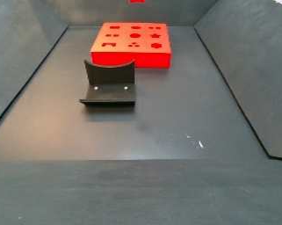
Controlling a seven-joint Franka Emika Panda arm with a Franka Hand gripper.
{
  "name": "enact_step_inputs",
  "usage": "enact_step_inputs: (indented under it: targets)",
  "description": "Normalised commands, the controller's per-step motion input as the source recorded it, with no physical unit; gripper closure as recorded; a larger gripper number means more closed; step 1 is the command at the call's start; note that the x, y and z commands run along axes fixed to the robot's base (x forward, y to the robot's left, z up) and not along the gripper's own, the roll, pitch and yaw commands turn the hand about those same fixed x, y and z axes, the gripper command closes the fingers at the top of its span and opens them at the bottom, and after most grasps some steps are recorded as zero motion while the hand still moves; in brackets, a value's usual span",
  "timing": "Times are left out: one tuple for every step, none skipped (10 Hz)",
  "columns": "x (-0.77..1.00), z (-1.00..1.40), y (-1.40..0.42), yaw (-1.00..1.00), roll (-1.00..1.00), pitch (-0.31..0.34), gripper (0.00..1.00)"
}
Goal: Insert the arch object.
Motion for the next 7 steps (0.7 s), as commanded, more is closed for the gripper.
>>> enact_step_inputs:
  targets:
    - [0.8,-0.22,0.21,-0.42,0.0,-0.119,1.0]
    - [0.82,-0.25,0.19,-0.38,0.0,-0.134,1.0]
    - [0.83,-0.25,0.16,-0.36,0.0,-0.143,1.0]
    - [0.85,-0.25,0.14,-0.33,0.0,-0.154,1.0]
    - [0.88,-0.27,0.12,-0.29,0.01,-0.166,1.0]
    - [0.9,-0.28,0.12,-0.25,0.02,-0.18,1.0]
    - [0.89,-0.29,0.1,-0.22,0.03,-0.181,1.0]
